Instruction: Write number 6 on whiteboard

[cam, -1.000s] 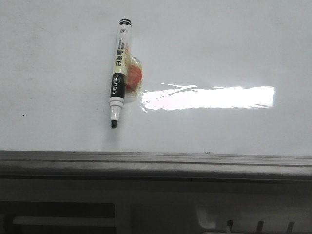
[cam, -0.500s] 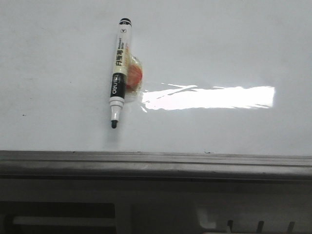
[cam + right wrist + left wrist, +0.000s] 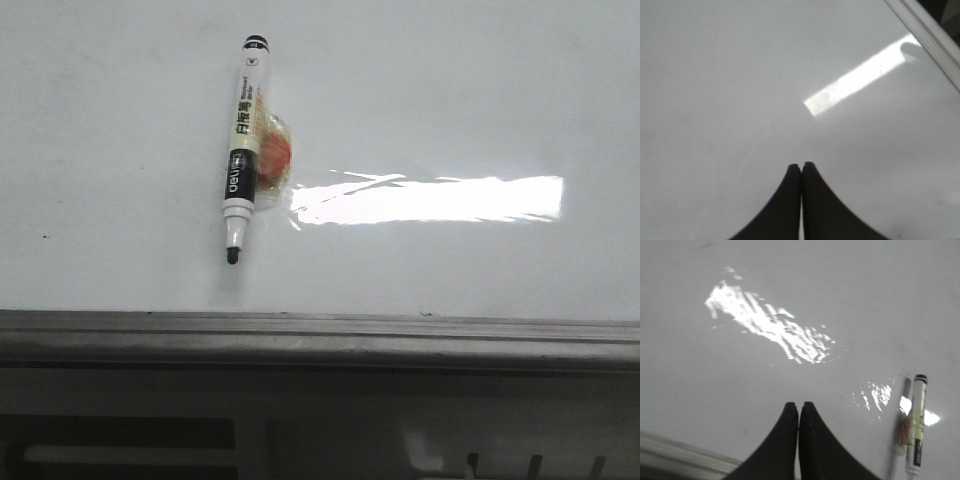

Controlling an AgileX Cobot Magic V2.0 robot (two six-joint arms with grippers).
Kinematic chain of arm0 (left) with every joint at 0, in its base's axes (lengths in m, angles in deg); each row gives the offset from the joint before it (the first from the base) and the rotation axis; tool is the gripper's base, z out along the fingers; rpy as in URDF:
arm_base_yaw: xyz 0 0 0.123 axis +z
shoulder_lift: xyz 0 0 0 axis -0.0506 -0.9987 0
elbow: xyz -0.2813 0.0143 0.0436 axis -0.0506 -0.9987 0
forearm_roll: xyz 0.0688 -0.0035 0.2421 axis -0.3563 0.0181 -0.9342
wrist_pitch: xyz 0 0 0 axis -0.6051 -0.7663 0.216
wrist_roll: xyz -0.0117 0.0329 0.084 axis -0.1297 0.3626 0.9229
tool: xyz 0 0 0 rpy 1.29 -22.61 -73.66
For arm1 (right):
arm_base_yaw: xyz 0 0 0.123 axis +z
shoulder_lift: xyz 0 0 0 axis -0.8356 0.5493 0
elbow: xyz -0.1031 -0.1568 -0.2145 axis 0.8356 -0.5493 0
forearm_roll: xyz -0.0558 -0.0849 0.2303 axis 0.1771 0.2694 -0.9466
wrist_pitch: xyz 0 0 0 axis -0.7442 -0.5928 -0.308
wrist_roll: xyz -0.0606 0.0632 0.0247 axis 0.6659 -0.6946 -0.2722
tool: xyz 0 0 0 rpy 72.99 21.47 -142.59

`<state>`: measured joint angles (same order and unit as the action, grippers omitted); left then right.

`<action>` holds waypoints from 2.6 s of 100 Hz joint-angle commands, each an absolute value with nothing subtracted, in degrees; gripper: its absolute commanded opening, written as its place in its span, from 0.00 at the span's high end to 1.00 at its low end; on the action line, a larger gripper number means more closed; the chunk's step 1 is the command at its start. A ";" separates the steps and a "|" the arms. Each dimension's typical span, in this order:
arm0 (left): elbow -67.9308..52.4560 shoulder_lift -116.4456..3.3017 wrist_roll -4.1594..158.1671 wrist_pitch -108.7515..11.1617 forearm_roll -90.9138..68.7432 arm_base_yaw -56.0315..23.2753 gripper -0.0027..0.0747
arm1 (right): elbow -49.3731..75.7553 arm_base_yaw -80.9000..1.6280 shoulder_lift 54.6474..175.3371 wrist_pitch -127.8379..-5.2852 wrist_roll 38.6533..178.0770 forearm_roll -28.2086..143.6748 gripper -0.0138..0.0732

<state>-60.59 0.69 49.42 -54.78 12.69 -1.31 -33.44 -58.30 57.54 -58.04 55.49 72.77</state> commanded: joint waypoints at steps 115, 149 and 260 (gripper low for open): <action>-31.73 -59.75 74.36 -40.63 19.65 -41.96 0.33 | -8.76 -46.94 75.11 -33.18 79.42 69.50 0.34; -29.74 -65.69 74.36 -38.67 25.00 -42.17 0.33 | -8.76 -46.94 75.11 -32.36 79.42 69.50 0.34; -25.48 -58.89 104.94 -69.00 0.10 -42.18 0.99 | -8.86 -36.37 83.49 -35.42 139.38 23.65 0.34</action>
